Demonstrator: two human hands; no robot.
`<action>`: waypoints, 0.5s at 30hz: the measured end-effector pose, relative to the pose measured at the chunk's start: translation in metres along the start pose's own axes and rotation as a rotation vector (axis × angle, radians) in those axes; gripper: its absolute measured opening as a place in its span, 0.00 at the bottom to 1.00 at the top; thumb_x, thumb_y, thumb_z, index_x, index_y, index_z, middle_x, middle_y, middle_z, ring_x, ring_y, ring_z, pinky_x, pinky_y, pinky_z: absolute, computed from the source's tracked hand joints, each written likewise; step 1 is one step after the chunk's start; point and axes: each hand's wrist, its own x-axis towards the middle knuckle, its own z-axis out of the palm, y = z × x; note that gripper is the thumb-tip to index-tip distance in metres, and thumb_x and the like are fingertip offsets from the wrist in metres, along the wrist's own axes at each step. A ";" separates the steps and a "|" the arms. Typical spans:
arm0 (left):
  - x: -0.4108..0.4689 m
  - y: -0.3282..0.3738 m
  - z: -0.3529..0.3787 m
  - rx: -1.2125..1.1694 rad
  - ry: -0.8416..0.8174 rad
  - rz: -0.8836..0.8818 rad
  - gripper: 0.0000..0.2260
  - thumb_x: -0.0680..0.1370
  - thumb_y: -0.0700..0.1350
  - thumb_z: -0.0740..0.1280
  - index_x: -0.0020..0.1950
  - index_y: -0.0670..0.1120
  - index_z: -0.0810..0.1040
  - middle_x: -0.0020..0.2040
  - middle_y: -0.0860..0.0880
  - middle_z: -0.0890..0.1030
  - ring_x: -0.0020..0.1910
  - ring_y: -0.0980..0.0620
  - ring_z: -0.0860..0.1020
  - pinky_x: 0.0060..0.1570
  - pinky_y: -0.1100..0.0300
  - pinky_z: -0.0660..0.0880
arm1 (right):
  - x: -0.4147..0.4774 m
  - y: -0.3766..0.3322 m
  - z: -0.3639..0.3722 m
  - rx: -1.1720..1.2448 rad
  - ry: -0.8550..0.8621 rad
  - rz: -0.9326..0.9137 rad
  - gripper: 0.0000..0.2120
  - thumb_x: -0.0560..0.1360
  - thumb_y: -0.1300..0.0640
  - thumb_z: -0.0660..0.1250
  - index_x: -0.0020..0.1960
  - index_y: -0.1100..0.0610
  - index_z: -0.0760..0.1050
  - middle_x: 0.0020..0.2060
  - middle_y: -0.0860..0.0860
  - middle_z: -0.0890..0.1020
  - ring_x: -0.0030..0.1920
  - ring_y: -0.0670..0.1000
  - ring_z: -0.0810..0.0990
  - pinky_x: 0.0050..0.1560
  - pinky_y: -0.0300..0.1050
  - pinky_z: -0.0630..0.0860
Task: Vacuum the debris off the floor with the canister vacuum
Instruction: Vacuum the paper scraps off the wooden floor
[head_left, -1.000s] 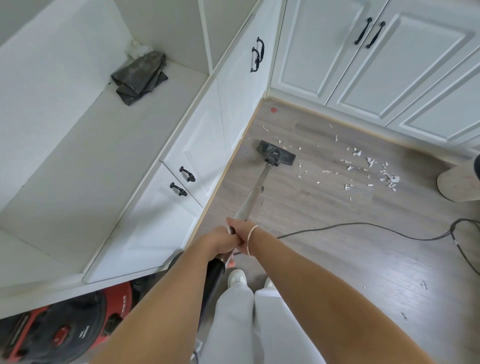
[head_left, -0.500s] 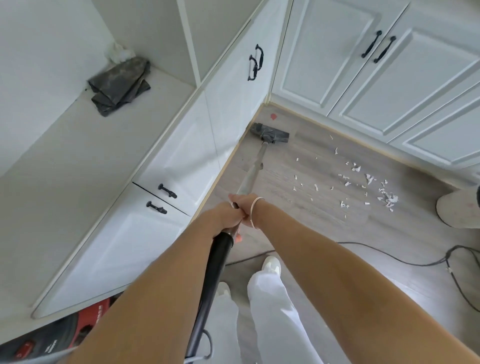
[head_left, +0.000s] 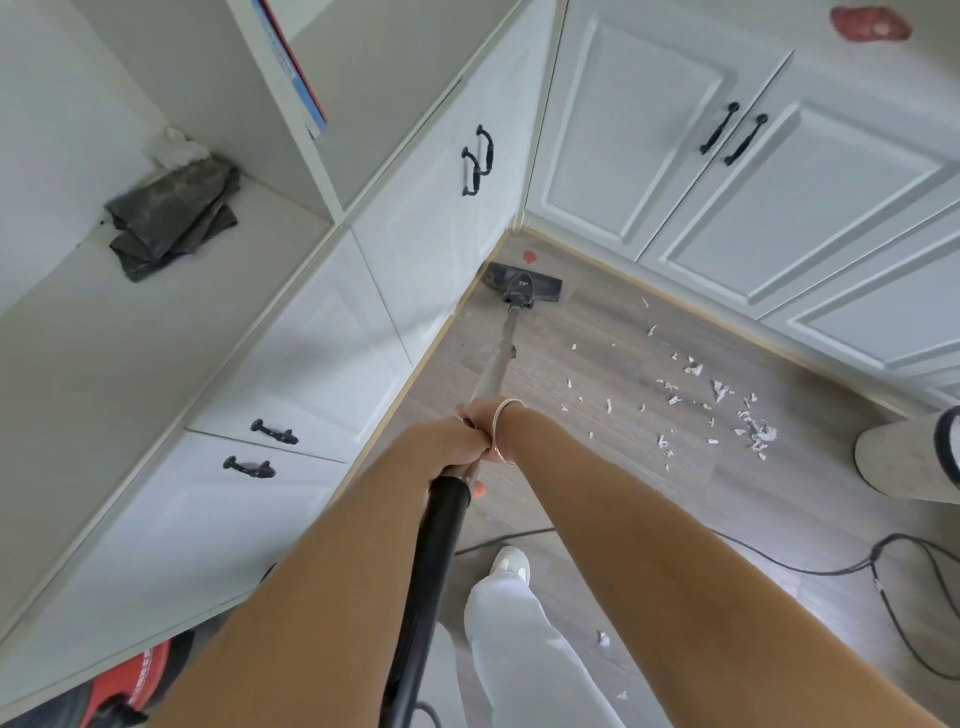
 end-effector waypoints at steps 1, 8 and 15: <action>0.001 0.003 0.004 -0.008 -0.001 -0.010 0.04 0.81 0.40 0.61 0.48 0.40 0.71 0.36 0.44 0.77 0.46 0.43 0.82 0.59 0.52 0.77 | 0.001 0.001 -0.005 -0.002 0.005 0.004 0.07 0.81 0.56 0.60 0.51 0.60 0.66 0.40 0.52 0.74 0.50 0.49 0.75 0.66 0.46 0.73; -0.011 -0.003 0.021 -0.026 -0.027 -0.024 0.06 0.79 0.39 0.64 0.54 0.39 0.73 0.37 0.43 0.77 0.31 0.47 0.80 0.46 0.52 0.81 | -0.012 0.021 -0.014 0.020 0.011 -0.024 0.07 0.80 0.59 0.61 0.57 0.59 0.68 0.41 0.53 0.73 0.49 0.51 0.73 0.64 0.45 0.74; -0.031 -0.053 0.028 0.021 -0.134 0.007 0.12 0.75 0.46 0.71 0.50 0.41 0.73 0.33 0.44 0.76 0.27 0.50 0.78 0.53 0.54 0.79 | -0.039 0.074 0.010 0.038 0.051 -0.097 0.06 0.75 0.63 0.61 0.52 0.60 0.71 0.39 0.55 0.73 0.45 0.54 0.74 0.46 0.45 0.77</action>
